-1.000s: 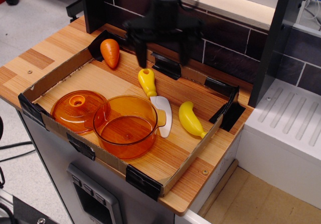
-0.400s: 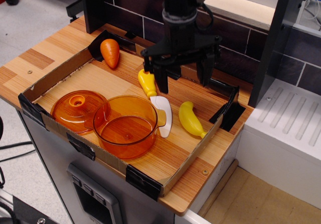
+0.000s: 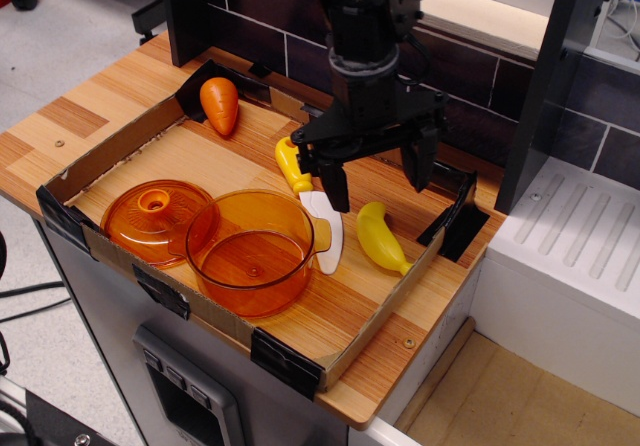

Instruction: Put banana in pot

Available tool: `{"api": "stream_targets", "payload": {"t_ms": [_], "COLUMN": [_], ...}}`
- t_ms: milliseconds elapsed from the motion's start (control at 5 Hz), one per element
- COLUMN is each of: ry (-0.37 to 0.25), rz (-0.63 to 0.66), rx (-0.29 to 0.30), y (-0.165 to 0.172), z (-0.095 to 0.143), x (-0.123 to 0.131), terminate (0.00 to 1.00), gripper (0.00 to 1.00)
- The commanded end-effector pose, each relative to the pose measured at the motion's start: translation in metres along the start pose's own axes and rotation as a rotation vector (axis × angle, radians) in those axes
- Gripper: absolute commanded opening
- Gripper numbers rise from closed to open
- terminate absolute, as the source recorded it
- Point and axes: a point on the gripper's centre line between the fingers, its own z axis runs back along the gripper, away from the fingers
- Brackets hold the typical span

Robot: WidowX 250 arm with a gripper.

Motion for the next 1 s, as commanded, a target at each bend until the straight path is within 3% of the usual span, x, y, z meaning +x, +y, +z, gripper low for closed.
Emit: {"api": "stream_targets", "payload": {"t_ms": [0,800], "ry": [-0.046,-0.036], "rz": [0.021,0.072], "rx": [-0.032,0.067], "y": [-0.011,-0.011], "z": [0.008,-0.014], "x": [-0.001,-0.012], "terminate": [0.0,0.0], "gripper": [1.0,1.0]}}
